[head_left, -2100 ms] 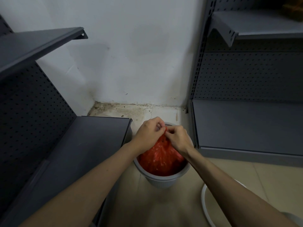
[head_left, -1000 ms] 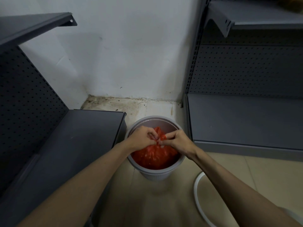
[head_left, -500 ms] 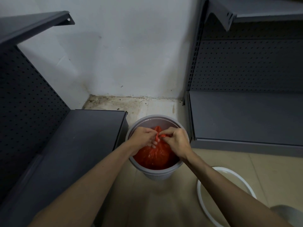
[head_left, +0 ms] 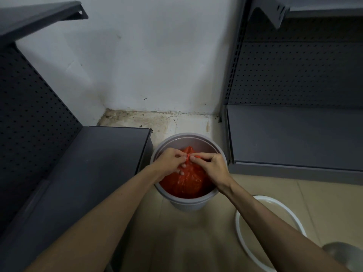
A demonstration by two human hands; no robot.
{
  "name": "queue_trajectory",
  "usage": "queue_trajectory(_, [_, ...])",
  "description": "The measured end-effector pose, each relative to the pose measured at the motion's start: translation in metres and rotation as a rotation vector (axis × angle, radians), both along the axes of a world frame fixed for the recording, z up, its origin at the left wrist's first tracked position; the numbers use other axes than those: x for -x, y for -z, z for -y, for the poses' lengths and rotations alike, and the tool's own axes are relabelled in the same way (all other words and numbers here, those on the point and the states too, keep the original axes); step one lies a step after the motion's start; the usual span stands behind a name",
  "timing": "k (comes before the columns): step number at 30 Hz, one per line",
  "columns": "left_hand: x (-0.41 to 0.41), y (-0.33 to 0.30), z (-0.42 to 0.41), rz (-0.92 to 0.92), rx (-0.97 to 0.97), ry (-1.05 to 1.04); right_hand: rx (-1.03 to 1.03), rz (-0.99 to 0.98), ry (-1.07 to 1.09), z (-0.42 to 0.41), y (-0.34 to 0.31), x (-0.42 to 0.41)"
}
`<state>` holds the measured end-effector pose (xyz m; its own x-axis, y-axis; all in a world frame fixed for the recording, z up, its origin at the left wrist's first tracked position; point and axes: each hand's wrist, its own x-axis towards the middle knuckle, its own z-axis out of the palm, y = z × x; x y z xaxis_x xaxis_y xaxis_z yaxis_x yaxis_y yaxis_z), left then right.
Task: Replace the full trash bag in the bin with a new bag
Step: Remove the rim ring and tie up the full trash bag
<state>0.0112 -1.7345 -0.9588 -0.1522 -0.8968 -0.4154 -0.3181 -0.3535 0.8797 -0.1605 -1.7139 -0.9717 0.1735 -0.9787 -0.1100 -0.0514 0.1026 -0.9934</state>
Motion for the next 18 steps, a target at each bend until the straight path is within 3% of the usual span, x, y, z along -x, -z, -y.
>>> queue_trajectory(3, [-0.007, -0.005, -0.002, 0.313, 0.191, 0.037, -0.051, 0.041, 0.108, -0.001, -0.005, 0.002])
queue_trajectory(7, [-0.026, -0.007, -0.008, 0.635, 0.378, 0.134, -0.031, -0.193, 0.191, 0.002, -0.006, 0.014])
queue_trajectory(12, [-0.037, -0.007, -0.016, 0.807, 0.345, 0.184, -0.004, -0.500, 0.193, 0.002, -0.004, 0.011])
queue_trajectory(18, [-0.039, -0.009, -0.024, 0.902, 0.299, 0.181, -0.044, -0.632, 0.230, 0.001, -0.003, 0.013])
